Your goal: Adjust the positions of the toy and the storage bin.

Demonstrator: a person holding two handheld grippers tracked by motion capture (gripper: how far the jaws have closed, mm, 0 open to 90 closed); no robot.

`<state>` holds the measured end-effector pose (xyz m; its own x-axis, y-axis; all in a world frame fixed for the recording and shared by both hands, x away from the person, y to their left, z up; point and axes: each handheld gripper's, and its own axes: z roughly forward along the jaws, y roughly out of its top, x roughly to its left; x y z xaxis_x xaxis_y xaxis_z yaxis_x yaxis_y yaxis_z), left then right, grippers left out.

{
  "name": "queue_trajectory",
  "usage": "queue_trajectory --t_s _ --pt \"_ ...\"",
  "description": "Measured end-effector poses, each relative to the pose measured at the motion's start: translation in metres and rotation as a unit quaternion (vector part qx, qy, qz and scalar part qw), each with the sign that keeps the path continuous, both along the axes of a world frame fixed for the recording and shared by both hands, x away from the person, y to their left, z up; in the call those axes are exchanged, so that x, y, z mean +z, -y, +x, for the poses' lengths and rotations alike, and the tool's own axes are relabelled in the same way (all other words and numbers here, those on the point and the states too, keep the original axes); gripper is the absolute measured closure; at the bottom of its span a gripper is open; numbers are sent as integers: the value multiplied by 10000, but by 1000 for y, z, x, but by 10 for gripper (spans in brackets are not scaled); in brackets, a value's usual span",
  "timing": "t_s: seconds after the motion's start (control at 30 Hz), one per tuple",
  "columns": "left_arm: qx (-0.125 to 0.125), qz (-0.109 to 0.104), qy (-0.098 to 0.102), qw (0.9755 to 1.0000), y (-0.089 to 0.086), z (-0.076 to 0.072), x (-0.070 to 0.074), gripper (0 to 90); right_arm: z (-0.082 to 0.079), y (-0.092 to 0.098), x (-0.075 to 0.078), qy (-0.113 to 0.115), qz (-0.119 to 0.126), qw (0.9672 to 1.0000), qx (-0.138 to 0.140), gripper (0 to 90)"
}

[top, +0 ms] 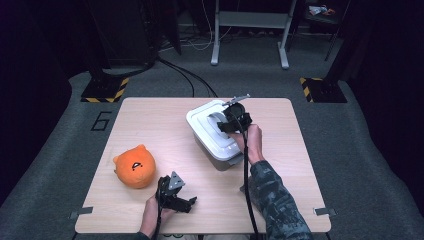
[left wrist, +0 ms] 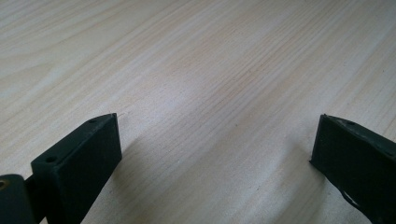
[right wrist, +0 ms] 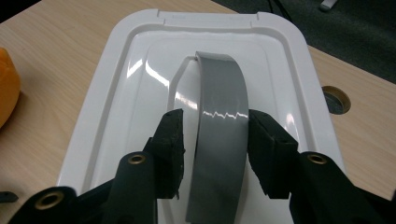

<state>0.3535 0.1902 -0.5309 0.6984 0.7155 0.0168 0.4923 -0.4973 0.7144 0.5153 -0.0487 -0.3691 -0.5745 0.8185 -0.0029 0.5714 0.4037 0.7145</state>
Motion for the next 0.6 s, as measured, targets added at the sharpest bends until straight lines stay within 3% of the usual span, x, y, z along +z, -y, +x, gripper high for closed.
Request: queue_trajectory --t_s 0.13,0.6 --pt "2 -3 1 10000 0 0 0 11 6 -1 1 59 1 10000 -18 636" --pt "22 -31 1 10000 0 0 0 11 8 -2 3 107 -240 9996 101 664"
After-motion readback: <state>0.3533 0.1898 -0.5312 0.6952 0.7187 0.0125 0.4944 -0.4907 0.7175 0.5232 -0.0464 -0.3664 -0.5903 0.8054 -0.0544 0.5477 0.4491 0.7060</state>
